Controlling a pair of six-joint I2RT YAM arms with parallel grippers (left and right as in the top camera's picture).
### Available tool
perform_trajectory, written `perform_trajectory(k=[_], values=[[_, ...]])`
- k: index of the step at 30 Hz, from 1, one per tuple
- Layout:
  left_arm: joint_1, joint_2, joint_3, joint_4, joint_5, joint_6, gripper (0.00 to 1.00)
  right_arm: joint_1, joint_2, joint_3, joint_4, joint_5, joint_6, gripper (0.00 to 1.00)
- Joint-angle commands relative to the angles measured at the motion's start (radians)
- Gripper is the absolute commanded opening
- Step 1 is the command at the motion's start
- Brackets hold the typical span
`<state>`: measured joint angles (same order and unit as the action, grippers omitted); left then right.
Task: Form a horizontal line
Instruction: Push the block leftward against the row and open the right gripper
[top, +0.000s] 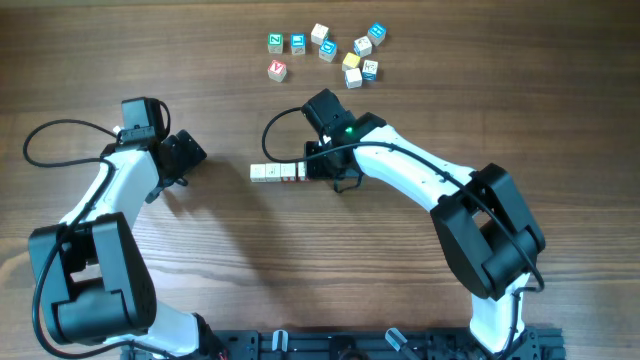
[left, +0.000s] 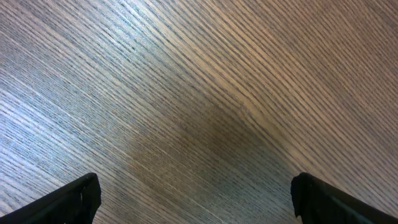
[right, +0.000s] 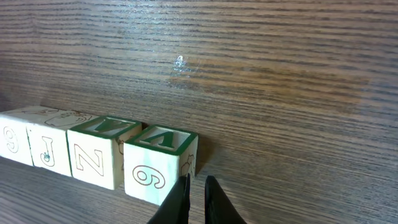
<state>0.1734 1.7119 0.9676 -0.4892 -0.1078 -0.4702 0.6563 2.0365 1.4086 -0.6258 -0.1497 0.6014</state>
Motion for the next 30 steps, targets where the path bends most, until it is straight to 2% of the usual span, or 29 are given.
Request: perform_trajectory(k=[1, 4, 30], values=[[0.006, 0.005, -0.006, 0.000, -0.006, -0.010, 1.00, 0.008, 0.004, -0.008, 0.005, -0.009, 0.013, 0.10], [0.006, 0.005, -0.006, 0.000, -0.006, -0.010, 1.00, 0.008, 0.004, -0.008, 0.005, -0.009, 0.056, 0.10], [0.006, 0.005, -0.006, 0.000, -0.006, -0.010, 1.00, 0.012, 0.004, -0.008, 0.026, -0.017, 0.054, 0.09]])
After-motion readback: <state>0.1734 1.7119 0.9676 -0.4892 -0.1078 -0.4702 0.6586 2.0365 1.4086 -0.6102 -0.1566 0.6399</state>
